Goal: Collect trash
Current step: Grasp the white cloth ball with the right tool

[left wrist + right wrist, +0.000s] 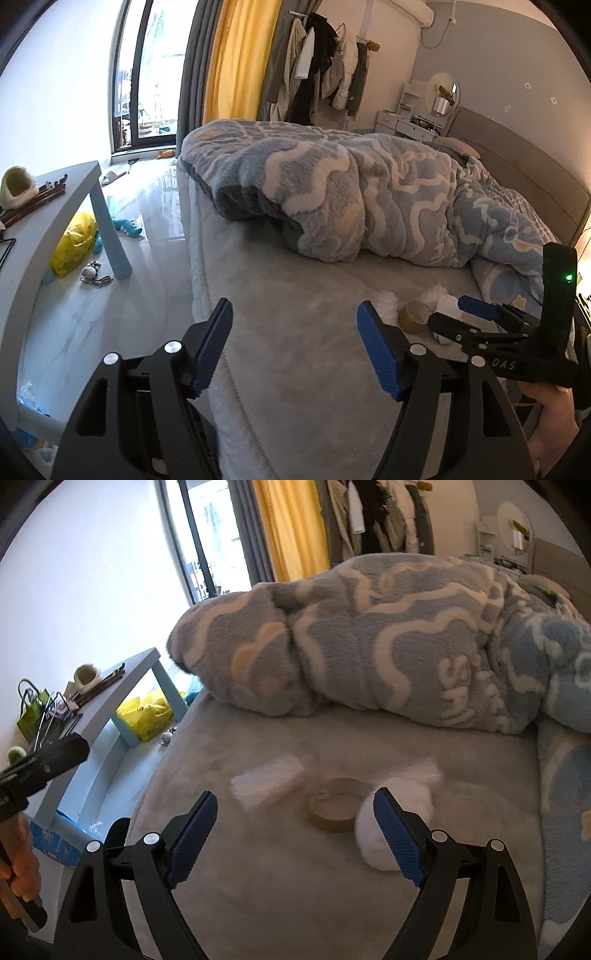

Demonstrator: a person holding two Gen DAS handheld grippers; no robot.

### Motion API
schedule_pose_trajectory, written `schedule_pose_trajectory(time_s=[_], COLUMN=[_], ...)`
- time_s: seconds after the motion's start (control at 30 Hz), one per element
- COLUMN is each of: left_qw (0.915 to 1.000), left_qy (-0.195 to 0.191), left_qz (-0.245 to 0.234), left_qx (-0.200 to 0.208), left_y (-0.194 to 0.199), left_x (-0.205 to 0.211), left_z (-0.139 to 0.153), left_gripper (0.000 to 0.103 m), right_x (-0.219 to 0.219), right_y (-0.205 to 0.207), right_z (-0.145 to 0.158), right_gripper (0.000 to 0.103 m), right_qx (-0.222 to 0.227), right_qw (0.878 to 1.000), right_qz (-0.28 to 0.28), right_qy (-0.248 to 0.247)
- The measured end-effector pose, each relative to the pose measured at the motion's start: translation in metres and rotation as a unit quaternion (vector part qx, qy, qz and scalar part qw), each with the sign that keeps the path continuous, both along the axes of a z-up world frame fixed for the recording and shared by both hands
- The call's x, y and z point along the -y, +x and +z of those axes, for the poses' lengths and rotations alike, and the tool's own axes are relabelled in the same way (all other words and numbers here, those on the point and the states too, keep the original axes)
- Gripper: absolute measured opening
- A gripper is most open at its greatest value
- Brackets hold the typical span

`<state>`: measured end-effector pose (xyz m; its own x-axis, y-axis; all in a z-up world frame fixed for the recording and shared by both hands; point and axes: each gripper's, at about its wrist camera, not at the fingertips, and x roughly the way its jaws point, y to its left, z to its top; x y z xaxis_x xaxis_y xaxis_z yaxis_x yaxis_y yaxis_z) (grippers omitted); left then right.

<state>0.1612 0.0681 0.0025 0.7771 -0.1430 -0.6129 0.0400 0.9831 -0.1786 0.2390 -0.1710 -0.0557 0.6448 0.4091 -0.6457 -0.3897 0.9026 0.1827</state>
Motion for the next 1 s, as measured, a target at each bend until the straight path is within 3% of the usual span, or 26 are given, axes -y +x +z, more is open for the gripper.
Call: schedule_pose_trajectory(time_s=[0.3, 0.57, 0.63, 0.87, 1.0], left_qw=[0.9996, 0.9985, 0.9980, 0.9963, 0.9952], left_qy=[0.001, 0.009, 0.009, 0.005, -0.003], left_qz=[-0.025, -0.049, -0.058, -0.082, -0.095], left_qx=[-0.011, -0.023, -0.025, -0.023, -0.023], left_y=[0.015, 0.027, 0.030, 0.040, 0.048], left_x=[0.025, 0.046, 0.051, 0.067, 0.076], left_z=[-0.011, -0.025, -0.027, -0.034, -0.037], left_gripper=[0.074, 0.077, 0.080, 0.082, 0.085], right_x=[0.031, 0.055, 0.056, 0.057, 0.061], right_y=[0.007, 0.024, 0.026, 0.038, 0.044], right_z=[-0.006, -0.022, -0.026, -0.039, -0.043], right_gripper=[0.088, 0.087, 0.080, 0.072, 0.059], right_qx=[-0.004, -0.060, -0.065, -0.089, -0.100], right_qw=[1.000, 0.995, 0.995, 0.994, 0.993], right_qz=[-0.025, -0.033, -0.032, -0.027, -0.022], right_qy=[-0.004, 0.074, 0.071, 0.057, 0.066])
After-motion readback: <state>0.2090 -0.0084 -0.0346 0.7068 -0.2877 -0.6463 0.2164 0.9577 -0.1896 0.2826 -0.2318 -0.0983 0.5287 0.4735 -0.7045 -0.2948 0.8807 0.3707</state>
